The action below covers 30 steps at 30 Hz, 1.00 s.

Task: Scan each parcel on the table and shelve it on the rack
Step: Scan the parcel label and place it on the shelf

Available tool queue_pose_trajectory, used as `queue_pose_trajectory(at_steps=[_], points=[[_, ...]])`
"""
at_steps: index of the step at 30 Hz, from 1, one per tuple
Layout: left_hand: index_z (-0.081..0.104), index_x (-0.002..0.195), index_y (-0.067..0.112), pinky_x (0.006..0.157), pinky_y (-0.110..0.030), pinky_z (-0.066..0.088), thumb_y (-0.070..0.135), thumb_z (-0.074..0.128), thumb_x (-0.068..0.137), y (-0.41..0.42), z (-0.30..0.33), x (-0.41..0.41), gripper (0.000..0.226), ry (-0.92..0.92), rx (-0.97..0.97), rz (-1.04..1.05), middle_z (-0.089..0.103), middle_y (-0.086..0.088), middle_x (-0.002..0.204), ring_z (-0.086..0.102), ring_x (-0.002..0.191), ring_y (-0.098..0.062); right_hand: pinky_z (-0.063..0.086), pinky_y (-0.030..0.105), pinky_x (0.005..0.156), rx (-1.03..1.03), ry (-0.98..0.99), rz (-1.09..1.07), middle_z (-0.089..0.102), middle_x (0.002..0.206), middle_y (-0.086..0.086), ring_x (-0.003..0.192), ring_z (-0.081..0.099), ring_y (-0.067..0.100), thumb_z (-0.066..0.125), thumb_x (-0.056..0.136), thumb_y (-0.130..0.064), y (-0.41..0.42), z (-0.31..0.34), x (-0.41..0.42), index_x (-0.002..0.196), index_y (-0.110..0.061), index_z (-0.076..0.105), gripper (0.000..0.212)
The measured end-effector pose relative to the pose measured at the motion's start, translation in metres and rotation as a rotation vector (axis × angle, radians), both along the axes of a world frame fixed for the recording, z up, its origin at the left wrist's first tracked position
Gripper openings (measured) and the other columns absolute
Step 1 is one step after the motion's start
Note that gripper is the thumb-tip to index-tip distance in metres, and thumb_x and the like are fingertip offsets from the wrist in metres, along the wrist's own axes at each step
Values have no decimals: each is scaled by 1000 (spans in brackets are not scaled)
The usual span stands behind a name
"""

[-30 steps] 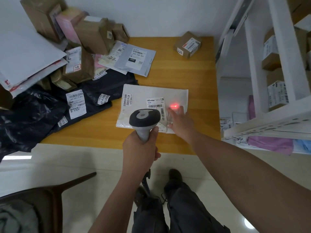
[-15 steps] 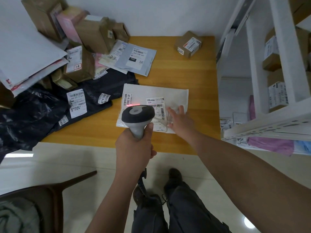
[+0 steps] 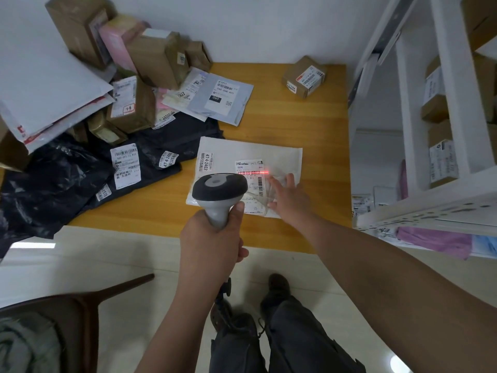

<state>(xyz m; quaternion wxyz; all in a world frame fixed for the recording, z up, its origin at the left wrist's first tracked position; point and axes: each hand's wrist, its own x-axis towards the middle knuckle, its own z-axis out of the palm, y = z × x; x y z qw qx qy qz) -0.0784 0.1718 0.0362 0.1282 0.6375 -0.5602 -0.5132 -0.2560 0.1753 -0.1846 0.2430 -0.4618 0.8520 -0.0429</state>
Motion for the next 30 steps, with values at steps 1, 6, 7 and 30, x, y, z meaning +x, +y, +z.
queue_pose_trajectory(at_steps=[1,6,7,30], points=[[58,70,5,54,-35,59,41,63,91,0,0,-1,42,5,3,5,62,-7,50,68,48,-23,55,35,73,-11,1,7,26,138,4,107,48,25,63,91,-37,1,0,0,147,-41,21,69],[56,82,6,48,-31,56,40,64,91,0,-5,-4,36,26,2,42,65,-11,55,69,50,-26,54,37,76,6,-10,8,24,140,5,109,47,26,63,91,-37,1,0,-1,147,-41,21,70],[55,84,6,46,-29,54,41,64,91,0,-5,-4,36,26,9,48,65,-11,56,69,50,-26,54,37,76,13,-10,7,23,141,4,110,47,26,63,91,-38,0,-1,-2,148,-41,21,70],[56,80,5,54,-35,59,39,63,92,-1,-10,-9,37,47,14,38,64,-9,52,69,51,-27,56,39,75,27,-29,35,24,141,6,106,51,26,65,88,-42,-1,3,-6,145,-41,21,72]])
